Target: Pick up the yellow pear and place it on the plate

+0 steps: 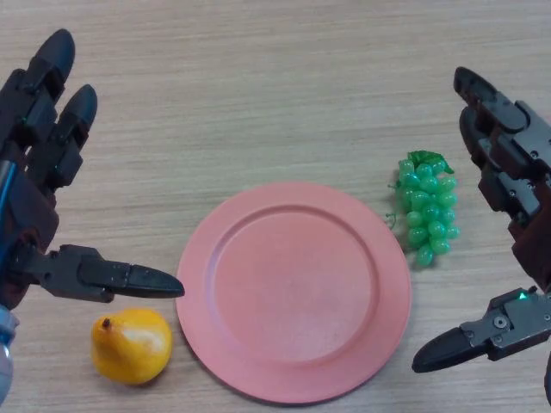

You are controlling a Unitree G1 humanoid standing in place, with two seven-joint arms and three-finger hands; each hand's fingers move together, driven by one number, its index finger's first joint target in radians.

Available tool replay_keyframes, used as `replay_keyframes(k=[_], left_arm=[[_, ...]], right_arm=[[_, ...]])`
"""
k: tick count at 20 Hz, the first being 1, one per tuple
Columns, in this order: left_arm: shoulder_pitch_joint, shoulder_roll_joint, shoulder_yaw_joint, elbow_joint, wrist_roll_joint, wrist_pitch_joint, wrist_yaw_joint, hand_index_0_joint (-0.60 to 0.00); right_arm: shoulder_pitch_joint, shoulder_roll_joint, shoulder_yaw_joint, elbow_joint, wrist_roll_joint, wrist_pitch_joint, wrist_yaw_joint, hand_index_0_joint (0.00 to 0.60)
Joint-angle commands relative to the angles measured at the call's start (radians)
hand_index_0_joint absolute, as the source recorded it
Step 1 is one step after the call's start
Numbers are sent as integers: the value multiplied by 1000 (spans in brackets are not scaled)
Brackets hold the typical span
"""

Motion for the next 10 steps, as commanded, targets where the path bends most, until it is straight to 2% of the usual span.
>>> replay_keyframes(k=[1,10], left_arm=[[-14,25,57,-55,-1,-158,-14,0],[12,22,84,-50,-20,-188,-25,0]], right_arm=[[-45,-21,-35,-38,32,-108,-34,0],[-75,-22,-2,-26,37,-76,-44,0]])
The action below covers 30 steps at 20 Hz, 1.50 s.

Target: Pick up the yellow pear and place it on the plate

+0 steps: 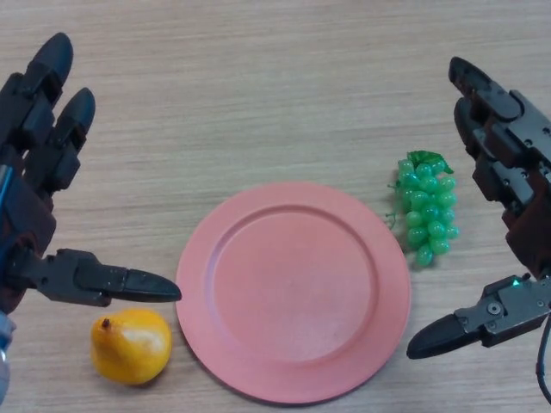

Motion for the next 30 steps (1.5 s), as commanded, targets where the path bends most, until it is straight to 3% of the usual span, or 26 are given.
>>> replay_keyframes(k=[1,5,7,11,15,22,27,30], left_arm=[[0,27,85,-72,-21,-147,-44,0],[101,-23,139,-83,-14,-228,-162,0],[165,-57,174,-27,31,-344,-248,0],[215,-73,208,195,105,-641,-251,0],[209,-74,230,407,138,-826,-249,0],[176,-5,151,858,253,-1088,-137,0],[112,43,47,1062,293,-1165,-36,0],[65,49,-17,1151,306,-1198,0,0]], right_arm=[[-38,-15,-10,-50,35,-83,-34,0],[-58,-16,7,-20,24,-90,-36,0],[-68,-17,14,-3,11,-93,-29,0],[-76,-13,16,7,31,-89,-25,0],[-75,-9,29,24,38,-91,-31,0],[-60,-12,28,-7,38,-62,-30,0],[-56,-15,11,-36,50,-38,-25,0],[-54,-15,7,-44,52,-34,-33,0]])
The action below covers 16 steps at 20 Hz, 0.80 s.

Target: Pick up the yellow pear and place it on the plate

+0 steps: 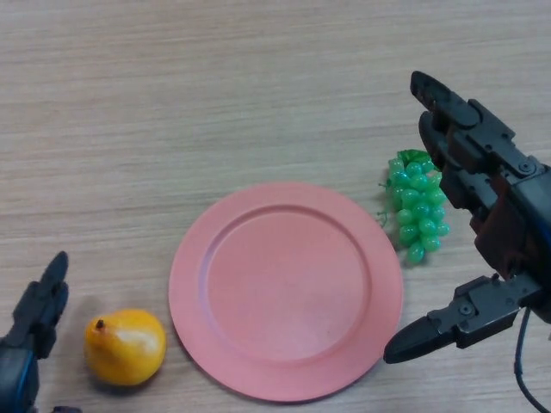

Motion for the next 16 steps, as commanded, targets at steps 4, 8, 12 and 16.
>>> replay_keyframes(k=[4,8,12,16], left_arm=[[-60,50,-27,35,29,-167,72,-100],[-82,53,-70,82,142,-206,131,-582],[-92,62,-64,99,161,-234,155,-600],[-61,53,-34,22,73,-265,207,-600]], right_arm=[[-21,-14,-58,-77,52,-88,-25,0],[-8,-17,-71,-90,54,-88,-17,0],[8,-14,-83,-106,74,-81,-18,0],[6,-17,-90,-114,76,-69,-16,0]])
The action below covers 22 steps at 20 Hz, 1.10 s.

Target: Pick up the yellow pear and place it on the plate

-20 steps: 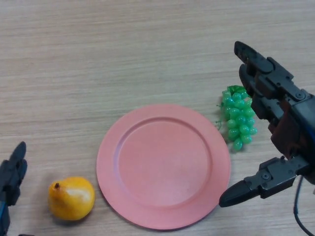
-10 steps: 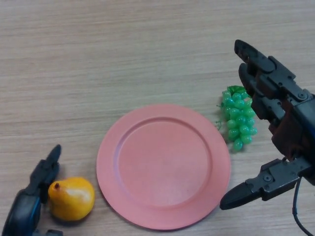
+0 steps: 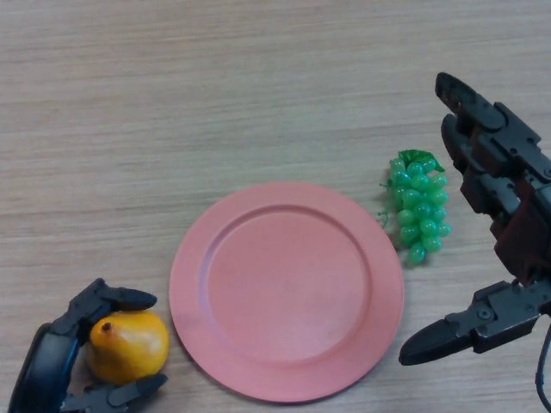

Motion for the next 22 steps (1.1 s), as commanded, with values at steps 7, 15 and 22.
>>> replay_keyframes(k=[7,15,22], left_arm=[[3,-22,2,-594,-171,214,-66,-600],[-255,-87,-270,-403,-150,375,-63,-600],[-388,-88,-356,-138,-142,180,66,-501]], right_arm=[[-10,-21,-79,-119,68,-72,-20,0],[26,-13,-137,-132,49,-117,-9,0],[52,-11,-199,-158,94,-108,-8,0]])
